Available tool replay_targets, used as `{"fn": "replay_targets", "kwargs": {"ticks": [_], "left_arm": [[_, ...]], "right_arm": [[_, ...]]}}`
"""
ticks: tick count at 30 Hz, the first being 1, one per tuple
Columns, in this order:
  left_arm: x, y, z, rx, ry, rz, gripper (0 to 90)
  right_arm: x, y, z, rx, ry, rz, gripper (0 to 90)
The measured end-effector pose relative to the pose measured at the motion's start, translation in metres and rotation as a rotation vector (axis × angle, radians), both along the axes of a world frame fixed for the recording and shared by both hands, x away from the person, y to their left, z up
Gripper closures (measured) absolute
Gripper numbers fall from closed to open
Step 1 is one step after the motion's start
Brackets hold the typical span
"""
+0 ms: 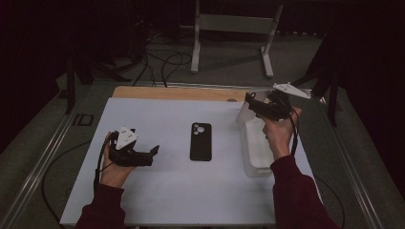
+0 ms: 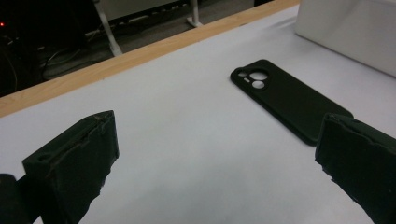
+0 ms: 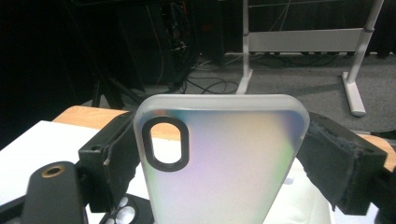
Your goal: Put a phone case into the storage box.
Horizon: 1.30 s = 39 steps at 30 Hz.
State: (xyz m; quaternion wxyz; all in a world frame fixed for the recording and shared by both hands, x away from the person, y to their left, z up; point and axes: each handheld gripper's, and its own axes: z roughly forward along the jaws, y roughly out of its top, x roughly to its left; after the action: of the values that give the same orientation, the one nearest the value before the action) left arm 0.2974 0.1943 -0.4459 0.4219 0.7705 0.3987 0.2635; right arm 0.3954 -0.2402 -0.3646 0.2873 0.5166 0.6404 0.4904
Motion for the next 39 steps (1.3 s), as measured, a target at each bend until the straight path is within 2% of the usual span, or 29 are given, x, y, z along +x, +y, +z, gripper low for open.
{"fn": "replay_targets", "kwargs": {"ticks": [17,30,35,39], "left_arm": [[-0.015,0.015,-0.006,0.021,-0.033,0.026,0.0],[-0.019,0.025,-0.014,-0.006,-0.027,0.045,0.0],[-0.022,0.029,-0.018,-0.010,-0.023,0.051,0.0],[-0.025,0.034,-0.018,-0.029,-0.026,0.059,0.0]], "right_arm": [[0.014,-0.007,-0.004,-0.013,0.015,-0.054,17.0],[0.023,-0.014,-0.006,-0.027,0.019,-0.084,17.0],[0.025,-0.019,-0.009,-0.030,0.023,-0.112,17.0],[0.029,-0.022,-0.012,-0.029,0.030,-0.132,17.0]]}}
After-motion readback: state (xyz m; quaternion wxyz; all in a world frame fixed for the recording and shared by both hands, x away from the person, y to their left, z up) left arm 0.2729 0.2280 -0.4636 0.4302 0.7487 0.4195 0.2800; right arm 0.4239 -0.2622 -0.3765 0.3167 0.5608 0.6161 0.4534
